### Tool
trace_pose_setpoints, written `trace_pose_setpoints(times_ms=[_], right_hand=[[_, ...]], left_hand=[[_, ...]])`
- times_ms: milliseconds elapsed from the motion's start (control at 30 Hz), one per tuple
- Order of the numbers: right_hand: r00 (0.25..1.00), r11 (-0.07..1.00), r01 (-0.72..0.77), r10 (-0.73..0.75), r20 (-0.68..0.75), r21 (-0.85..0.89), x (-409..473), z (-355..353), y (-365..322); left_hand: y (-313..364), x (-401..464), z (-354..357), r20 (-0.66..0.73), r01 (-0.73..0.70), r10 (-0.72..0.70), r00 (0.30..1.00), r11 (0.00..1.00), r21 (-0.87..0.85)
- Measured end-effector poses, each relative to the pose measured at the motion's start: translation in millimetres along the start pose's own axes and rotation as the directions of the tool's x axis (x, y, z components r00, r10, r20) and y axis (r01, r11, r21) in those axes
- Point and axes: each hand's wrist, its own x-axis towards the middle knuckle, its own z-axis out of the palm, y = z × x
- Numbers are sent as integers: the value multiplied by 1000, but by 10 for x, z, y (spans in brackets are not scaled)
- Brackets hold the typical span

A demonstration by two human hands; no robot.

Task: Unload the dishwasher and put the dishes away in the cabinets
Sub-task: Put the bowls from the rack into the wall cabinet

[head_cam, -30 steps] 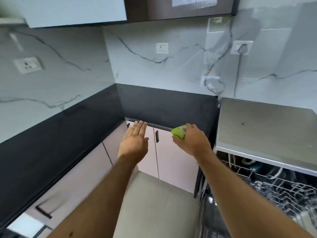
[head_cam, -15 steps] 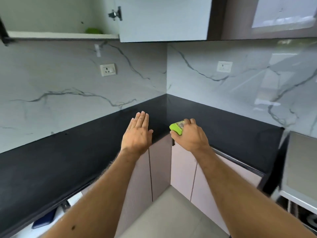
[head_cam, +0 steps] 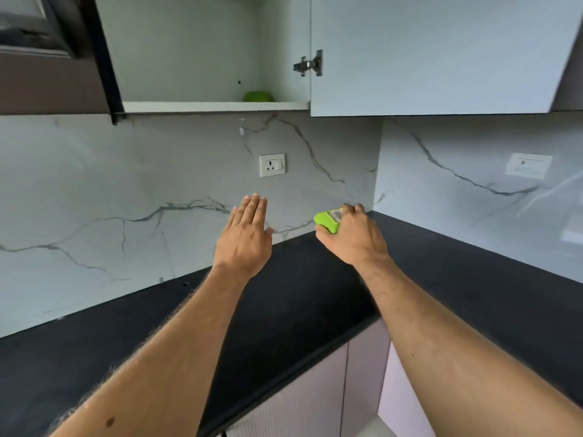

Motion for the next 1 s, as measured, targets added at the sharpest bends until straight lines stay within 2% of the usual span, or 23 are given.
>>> trace_pose_setpoints(times_ms=[267, 567, 800, 1000], right_hand=[[991, 996, 79, -74, -111, 49, 888, 244, -669], [958, 944, 182, -107, -267, 275, 2024, 231, -1305], [916, 927, 274, -171, -363, 255, 2866, 75, -1560], [910, 909, 270, -133, -393, 317, 3431, 39, -1539]], left_hand=[[-573, 787, -196, -88, 38, -29, 996, 994, 99], [-988, 1743, -635, -294, 71, -32, 955, 990, 125], [-1179, 2374, -812, -388, 97, -30, 921, 983, 155], [-1169, 2828, -908, -437, 140, -46, 898, 973, 185]])
